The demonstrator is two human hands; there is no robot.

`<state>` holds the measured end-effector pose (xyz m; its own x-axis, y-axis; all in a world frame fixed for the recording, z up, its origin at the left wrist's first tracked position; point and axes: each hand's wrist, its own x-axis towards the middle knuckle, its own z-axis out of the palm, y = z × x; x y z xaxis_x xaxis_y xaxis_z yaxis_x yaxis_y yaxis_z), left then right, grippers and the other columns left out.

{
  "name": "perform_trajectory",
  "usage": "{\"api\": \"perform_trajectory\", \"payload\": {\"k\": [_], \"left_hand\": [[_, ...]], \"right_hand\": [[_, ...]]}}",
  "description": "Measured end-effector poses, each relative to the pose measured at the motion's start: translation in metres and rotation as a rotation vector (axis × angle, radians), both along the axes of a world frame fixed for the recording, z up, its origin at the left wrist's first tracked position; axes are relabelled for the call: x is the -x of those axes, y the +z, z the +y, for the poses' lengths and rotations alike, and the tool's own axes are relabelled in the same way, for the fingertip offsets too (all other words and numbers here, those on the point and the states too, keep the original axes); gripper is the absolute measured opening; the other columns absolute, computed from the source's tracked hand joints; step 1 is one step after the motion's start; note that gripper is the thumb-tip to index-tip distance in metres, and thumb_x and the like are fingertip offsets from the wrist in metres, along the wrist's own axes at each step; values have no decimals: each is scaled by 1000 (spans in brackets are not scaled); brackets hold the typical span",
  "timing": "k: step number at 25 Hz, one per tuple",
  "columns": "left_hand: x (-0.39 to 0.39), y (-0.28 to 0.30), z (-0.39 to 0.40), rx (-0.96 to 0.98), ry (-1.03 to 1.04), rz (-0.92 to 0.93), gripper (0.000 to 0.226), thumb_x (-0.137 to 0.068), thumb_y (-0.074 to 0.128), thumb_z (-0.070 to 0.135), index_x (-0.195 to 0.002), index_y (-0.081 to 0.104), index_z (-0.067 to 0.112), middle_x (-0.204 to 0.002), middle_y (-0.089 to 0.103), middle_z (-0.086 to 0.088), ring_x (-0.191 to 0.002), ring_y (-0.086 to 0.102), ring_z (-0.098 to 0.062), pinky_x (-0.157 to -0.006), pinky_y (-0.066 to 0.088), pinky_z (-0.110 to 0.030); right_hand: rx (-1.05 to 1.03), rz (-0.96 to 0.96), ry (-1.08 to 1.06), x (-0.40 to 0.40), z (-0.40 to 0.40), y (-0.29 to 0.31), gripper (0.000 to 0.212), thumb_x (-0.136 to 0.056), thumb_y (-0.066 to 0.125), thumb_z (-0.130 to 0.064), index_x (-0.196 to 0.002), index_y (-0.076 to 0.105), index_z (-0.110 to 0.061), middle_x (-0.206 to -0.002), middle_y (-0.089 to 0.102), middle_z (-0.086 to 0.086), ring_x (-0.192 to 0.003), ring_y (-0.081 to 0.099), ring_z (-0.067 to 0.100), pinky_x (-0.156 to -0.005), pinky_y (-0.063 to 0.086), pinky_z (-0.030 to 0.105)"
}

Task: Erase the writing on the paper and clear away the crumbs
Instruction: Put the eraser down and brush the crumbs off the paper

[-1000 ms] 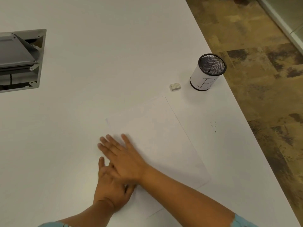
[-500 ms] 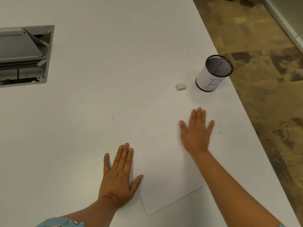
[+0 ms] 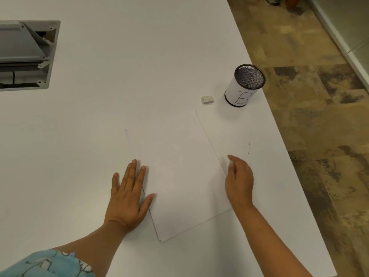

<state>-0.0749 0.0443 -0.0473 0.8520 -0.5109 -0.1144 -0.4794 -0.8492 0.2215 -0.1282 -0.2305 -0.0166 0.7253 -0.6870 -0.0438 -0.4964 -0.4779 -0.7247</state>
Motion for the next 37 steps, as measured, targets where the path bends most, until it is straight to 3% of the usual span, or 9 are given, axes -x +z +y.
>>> {"api": "perform_trajectory", "payload": {"k": [5,9,13,21,37], "left_hand": [[-1,0,0,91,255,-1,80,-86,3,63,-146,8,10,-155,11,-5,-141,4,-13,-115,-6,-39],[-3,10,-6,272,347,48,73,-88,20,52,-145,19,7,-152,24,-7,-140,12,-12,-116,-3,-34],[15,21,-17,574,513,162,51,-96,43,29,-141,34,9,-146,36,-6,-134,33,-22,-110,19,-28],[10,37,-50,662,688,263,47,-98,37,22,-142,31,7,-144,40,-11,-133,35,-25,-109,25,-32],[-77,54,-57,722,1062,438,48,-93,41,10,-140,34,5,-144,40,-14,-130,38,-30,-105,31,-37]], "right_hand": [[65,153,116,-1,9,1,34,-94,41,-11,-128,44,-9,-133,48,11,-126,34,24,-102,31,29],[103,243,199,8,25,2,41,-96,35,-15,-137,30,-8,-144,35,10,-134,25,23,-108,24,31],[97,265,183,13,34,1,42,-97,32,-12,-138,26,-6,-144,36,10,-134,25,23,-107,23,27],[61,309,116,5,50,3,45,-94,35,-4,-138,26,-5,-142,39,12,-131,29,26,-103,30,29],[-23,340,85,-16,86,11,45,-95,38,-9,-138,26,-6,-139,40,13,-128,33,27,-102,31,31]]}}
